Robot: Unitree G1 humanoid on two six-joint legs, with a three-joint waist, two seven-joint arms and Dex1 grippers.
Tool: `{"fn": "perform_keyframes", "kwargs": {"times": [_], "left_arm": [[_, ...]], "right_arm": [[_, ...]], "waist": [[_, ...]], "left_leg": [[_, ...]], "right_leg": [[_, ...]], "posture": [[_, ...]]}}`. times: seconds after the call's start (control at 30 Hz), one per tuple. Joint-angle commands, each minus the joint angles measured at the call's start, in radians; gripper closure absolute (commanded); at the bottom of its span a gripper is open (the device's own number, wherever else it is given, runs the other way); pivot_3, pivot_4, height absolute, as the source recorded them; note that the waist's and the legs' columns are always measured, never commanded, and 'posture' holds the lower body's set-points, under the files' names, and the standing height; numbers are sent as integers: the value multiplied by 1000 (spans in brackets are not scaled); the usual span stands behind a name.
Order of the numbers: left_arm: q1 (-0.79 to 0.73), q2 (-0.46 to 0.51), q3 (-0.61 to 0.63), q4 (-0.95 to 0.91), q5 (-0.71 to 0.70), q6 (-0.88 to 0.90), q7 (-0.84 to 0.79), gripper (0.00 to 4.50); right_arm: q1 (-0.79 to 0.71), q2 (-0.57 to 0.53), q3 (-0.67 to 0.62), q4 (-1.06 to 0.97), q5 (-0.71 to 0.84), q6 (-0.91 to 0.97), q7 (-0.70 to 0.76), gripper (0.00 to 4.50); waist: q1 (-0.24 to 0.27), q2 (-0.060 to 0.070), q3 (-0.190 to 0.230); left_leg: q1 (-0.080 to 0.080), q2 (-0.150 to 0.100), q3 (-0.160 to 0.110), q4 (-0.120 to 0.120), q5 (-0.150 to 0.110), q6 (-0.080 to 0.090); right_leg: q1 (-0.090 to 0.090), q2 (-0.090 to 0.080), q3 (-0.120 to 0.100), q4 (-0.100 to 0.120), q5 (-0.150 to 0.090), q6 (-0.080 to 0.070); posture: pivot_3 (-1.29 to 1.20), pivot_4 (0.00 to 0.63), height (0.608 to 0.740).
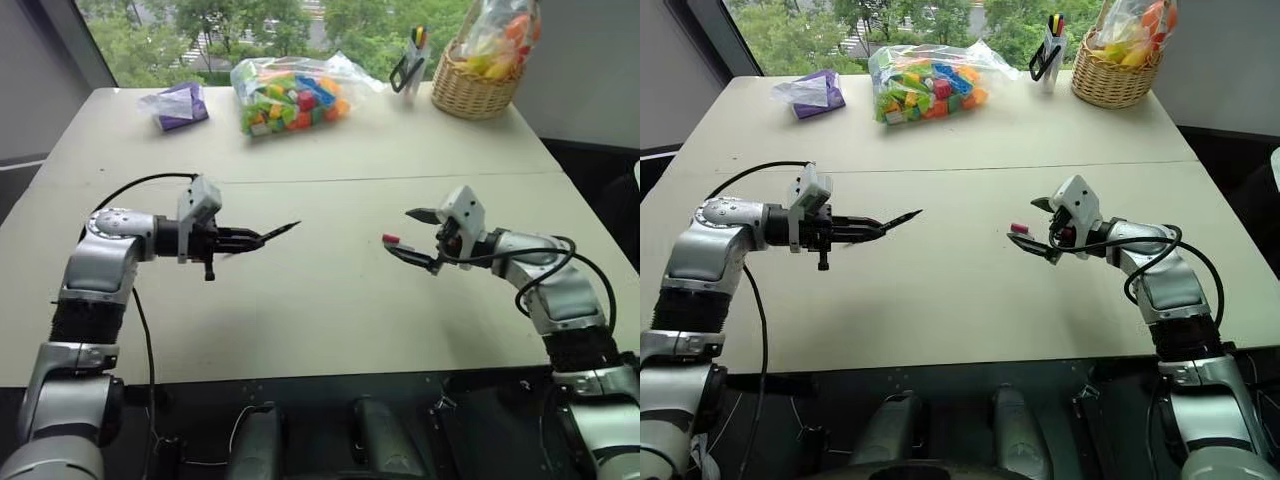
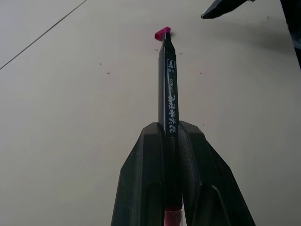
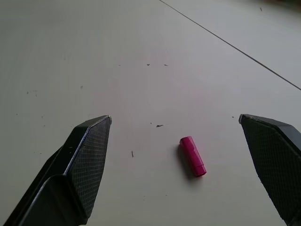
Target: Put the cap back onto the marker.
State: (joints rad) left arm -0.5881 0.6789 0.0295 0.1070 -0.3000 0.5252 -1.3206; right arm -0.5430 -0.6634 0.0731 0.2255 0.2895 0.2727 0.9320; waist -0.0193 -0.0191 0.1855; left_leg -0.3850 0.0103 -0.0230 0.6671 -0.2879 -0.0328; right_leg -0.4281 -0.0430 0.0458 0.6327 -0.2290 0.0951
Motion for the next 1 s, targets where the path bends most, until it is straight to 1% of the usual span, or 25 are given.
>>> {"fn": "perform_keyframes", "kwargs": {"times": [0.03,0.27,0.47,0.63,0.77,0.87,0.93,1.0], "left_arm": [[34,23,45,-111,-62,63,52,4469],[112,40,68,-219,-120,108,135,4469],[142,61,82,-258,-155,122,178,4469],[156,77,76,-275,-168,117,194,4469],[161,84,67,-276,-167,106,201,4469],[159,84,60,-274,-167,102,203,4500],[157,85,57,-272,-167,99,203,4500],[155,86,55,-267,-166,96,200,4500]], "right_arm": [[-74,18,11,141,-43,-96,60,0],[-195,75,29,436,-116,-214,125,0],[-265,122,22,627,-157,-278,137,0],[-290,135,22,734,-192,-326,137,0],[-294,139,19,771,-201,-345,142,0],[-289,142,19,782,-208,-351,146,800],[-284,146,17,780,-211,-350,151,1784],[-278,149,16,775,-214,-349,154,2918]], "waist": [[-1,0,0],[-3,0,0],[-3,1,0],[-4,1,0],[-4,1,0],[-2,1,0],[-3,1,0],[-4,1,0]], "left_leg": [[0,0,0,0,0,0],[0,0,0,0,0,0],[0,0,0,0,0,0],[0,0,0,0,0,0],[1,-1,0,0,0,0],[1,-1,0,0,0,-1],[1,-1,0,0,0,-1],[1,-1,0,0,0,-1]], "right_leg": [[0,0,0,0,0,0],[0,0,0,0,0,0],[0,-1,0,0,0,0],[0,-1,0,0,0,0],[0,-1,0,0,0,0],[1,-1,0,0,0,0],[1,-1,0,0,0,0],[1,-1,0,0,0,0]], "posture": [[0,150,740],[0,150,740],[0,150,740],[0,150,740],[0,150,740],[0,150,740],[0,150,740],[0,150,740]]}}
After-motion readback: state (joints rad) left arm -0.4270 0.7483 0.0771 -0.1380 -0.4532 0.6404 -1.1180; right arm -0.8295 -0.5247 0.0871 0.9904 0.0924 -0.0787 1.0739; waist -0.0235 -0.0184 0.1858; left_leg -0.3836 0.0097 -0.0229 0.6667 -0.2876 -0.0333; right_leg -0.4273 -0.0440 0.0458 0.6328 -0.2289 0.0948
